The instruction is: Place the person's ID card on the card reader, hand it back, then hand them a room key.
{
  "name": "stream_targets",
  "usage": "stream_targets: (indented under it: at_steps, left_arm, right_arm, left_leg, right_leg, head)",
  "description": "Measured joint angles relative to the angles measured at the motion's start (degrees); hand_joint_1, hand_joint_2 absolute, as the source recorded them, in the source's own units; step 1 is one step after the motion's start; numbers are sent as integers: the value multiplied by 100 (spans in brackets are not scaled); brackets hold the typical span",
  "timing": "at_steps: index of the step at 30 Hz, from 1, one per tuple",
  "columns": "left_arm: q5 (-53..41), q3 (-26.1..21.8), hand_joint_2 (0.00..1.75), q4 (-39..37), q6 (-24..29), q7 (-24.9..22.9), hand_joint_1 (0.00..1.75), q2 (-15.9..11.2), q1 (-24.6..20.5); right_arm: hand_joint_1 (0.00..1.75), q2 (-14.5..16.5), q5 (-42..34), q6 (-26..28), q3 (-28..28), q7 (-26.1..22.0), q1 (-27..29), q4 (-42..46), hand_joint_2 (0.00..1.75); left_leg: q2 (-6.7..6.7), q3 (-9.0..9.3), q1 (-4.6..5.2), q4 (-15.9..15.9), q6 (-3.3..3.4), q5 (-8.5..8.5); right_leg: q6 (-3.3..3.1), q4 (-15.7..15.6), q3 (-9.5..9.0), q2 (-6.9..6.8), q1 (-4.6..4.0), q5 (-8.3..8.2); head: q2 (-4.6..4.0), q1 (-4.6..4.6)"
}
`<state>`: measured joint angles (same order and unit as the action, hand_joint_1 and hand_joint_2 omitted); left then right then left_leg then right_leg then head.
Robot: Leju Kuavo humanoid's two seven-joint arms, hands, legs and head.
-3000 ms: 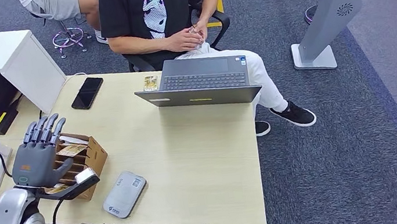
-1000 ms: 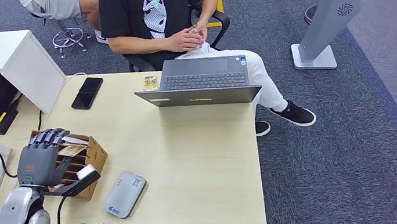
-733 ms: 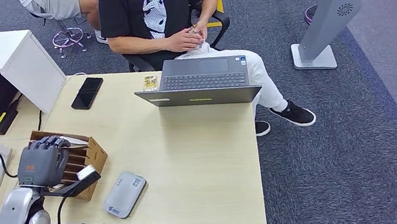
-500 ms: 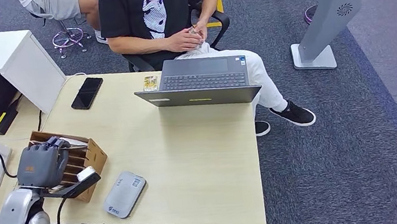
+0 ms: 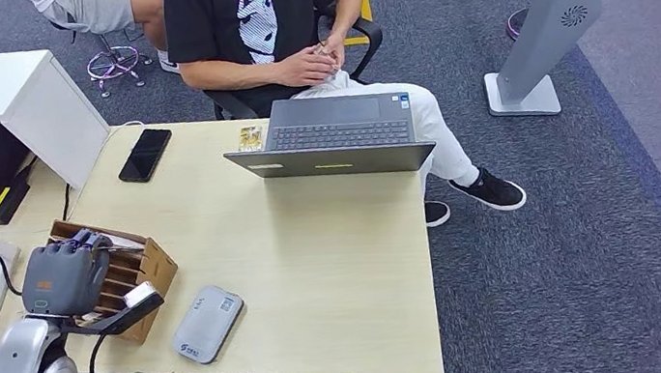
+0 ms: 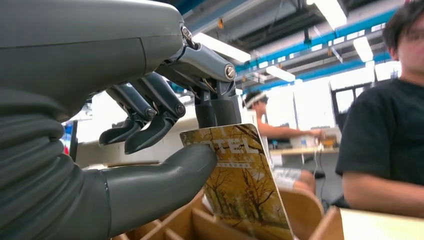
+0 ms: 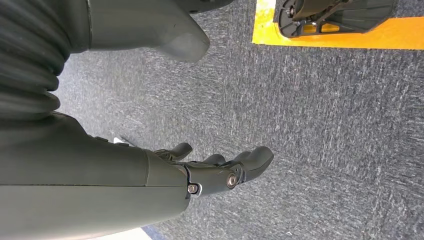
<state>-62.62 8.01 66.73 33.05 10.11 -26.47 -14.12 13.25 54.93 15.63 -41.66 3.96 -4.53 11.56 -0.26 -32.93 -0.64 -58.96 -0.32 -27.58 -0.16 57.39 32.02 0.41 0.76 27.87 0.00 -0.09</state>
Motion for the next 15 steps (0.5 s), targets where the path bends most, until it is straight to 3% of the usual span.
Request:
stream_targets:
  at_steps: [7,15]
  left_arm:
    - [-434,-293,175,249,536,-180,175,-121,-52]
    - [-637,-593,175,600,545,-288,175,-429,-292]
  right_arm:
    - [0,0,30,72,0,-33,-2,0,175]
    - [0,0,39,107,0,-46,-4,0,175]
  left_leg:
    - [1,0,-2,0,0,0]
    - [1,1,-2,0,-1,1]
  right_leg:
    - [0,0,2,0,-1,0]
    - [0,2,1,1,-1,0]
  head:
    - [0,0]
    - [0,0]
